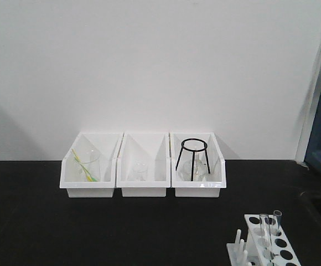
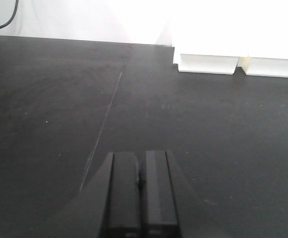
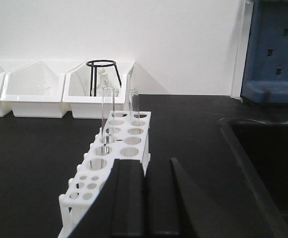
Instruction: Flip and reinsert test tube from rack
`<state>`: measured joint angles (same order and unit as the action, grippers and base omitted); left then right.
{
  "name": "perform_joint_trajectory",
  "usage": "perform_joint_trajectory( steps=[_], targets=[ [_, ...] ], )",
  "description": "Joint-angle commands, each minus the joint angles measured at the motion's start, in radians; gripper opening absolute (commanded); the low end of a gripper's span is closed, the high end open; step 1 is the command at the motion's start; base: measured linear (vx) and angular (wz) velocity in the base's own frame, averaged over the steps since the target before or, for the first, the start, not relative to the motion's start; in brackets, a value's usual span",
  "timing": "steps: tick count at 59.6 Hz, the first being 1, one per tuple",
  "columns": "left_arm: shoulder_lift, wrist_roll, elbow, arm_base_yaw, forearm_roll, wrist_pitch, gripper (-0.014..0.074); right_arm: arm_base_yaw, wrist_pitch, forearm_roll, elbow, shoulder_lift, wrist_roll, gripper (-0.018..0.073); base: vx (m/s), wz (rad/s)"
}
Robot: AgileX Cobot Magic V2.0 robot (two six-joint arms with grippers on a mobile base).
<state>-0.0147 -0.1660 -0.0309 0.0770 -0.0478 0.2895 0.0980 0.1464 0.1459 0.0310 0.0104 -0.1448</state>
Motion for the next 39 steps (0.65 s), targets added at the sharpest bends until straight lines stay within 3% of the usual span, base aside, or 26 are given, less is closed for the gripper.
perform_joint_trajectory(
  steps=[1, 39],
  targets=[
    [-0.013, 0.0, -0.001, -0.007, 0.004, -0.087, -0.0006, 0.001, -0.081, 0.011, 0.001, 0.01, 0.01, -0.0012, 0.0, 0.0],
    [-0.013, 0.0, -0.001, -0.007, 0.004, -0.087, -0.0006, 0.001, -0.081, 0.011, 0.001, 0.01, 0.01, -0.0012, 0.0, 0.0]
  ],
)
